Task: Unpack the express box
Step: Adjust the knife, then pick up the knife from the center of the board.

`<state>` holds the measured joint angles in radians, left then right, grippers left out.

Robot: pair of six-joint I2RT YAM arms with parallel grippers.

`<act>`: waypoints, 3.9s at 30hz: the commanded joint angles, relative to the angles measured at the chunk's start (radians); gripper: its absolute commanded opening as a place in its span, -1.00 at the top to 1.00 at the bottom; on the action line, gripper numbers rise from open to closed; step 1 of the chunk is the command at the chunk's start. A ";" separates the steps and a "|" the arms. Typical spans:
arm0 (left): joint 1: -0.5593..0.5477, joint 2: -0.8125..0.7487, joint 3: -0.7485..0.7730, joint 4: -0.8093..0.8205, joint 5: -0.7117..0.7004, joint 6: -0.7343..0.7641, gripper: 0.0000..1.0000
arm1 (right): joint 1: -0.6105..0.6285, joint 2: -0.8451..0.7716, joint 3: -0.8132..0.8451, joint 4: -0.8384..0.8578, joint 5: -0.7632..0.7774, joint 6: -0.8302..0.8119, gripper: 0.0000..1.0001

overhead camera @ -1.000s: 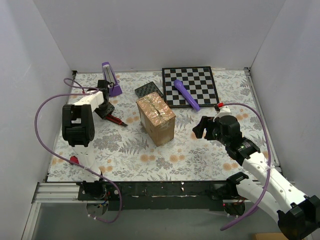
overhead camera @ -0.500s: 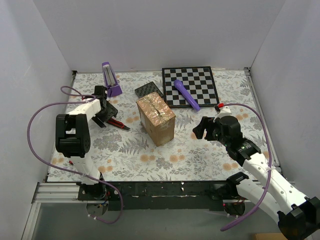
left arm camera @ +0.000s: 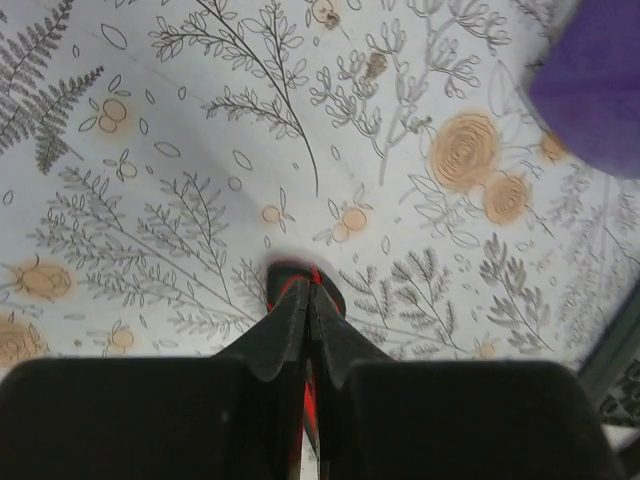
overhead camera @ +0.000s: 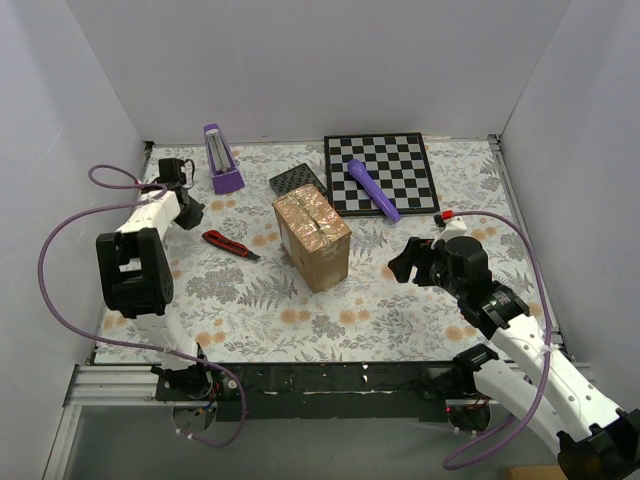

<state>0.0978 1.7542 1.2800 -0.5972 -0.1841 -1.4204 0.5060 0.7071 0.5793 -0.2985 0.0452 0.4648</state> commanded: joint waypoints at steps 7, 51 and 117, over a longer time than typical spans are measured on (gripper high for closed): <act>0.014 0.185 0.090 0.067 0.032 0.058 1.00 | 0.003 -0.031 0.004 -0.042 -0.024 0.000 -0.56; -0.228 -0.253 -0.225 0.151 0.316 0.320 -0.75 | 0.005 -0.080 -0.036 -0.022 -0.125 -0.017 -0.61; -0.406 -0.094 -0.180 -0.022 -0.167 0.235 1.00 | 0.005 -0.104 -0.019 -0.042 -0.111 -0.054 -0.73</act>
<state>-0.3046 1.7908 1.1267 -0.5541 -0.2466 -1.1324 0.5060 0.6147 0.5083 -0.3397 -0.0818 0.4332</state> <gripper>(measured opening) 0.317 0.821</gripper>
